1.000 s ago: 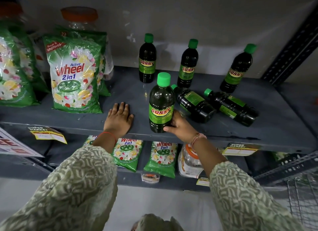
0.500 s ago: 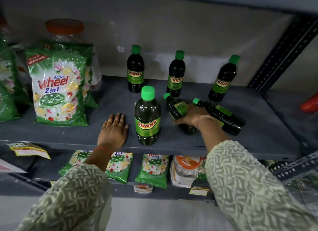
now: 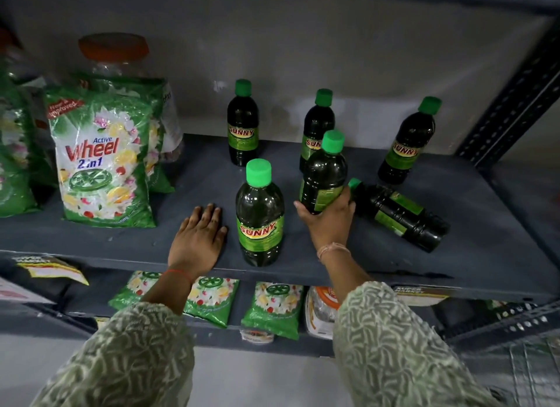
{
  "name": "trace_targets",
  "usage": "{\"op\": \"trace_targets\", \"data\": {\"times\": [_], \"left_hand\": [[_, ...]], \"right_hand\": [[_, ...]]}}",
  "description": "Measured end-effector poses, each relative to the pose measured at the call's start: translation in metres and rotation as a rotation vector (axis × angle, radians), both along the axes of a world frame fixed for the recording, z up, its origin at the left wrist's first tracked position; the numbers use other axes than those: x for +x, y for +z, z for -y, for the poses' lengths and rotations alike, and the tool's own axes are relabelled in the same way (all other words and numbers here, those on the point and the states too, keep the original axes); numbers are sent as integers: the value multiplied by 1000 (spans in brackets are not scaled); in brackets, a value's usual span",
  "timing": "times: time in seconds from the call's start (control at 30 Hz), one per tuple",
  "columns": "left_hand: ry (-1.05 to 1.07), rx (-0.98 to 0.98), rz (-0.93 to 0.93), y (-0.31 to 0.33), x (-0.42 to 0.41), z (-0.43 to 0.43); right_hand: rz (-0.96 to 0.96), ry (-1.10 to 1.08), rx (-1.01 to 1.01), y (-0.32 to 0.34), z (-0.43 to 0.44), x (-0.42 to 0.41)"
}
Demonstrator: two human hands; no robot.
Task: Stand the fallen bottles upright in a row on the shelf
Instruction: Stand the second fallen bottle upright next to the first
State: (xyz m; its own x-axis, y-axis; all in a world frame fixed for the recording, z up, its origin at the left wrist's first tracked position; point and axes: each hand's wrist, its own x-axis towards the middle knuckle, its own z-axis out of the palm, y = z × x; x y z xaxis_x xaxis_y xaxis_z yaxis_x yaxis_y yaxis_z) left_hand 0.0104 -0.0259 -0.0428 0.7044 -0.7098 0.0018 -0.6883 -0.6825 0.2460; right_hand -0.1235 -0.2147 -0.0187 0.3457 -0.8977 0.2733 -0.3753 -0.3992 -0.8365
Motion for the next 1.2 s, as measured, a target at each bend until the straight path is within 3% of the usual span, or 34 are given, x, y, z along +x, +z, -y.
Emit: {"op": "trace_targets", "data": {"times": [0.23, 0.4, 0.63, 0.77, 0.83, 0.97, 1.1, 1.2], "left_hand": [[3, 8, 1, -3, 3, 0], [6, 5, 6, -1, 2, 0], [10, -3, -11, -2, 1, 0], [11, 1, -21, -1, 2, 1], [12, 1, -29, -1, 2, 1], [12, -7, -29, 1, 0, 1], [17, -2, -35, 2, 0, 1], [10, -1, -18, 2, 0, 1]], "right_hand": [[138, 149, 166, -8, 0, -14], [14, 82, 79, -7, -2, -9], [224, 246, 289, -7, 2, -25], [103, 156, 143, -12, 1, -18], [163, 172, 206, -11, 4, -19], [131, 414, 449, -1, 26, -30], [-68, 663, 531, -1, 50, -38], [-36, 477, 385, -9, 40, -36]]}}
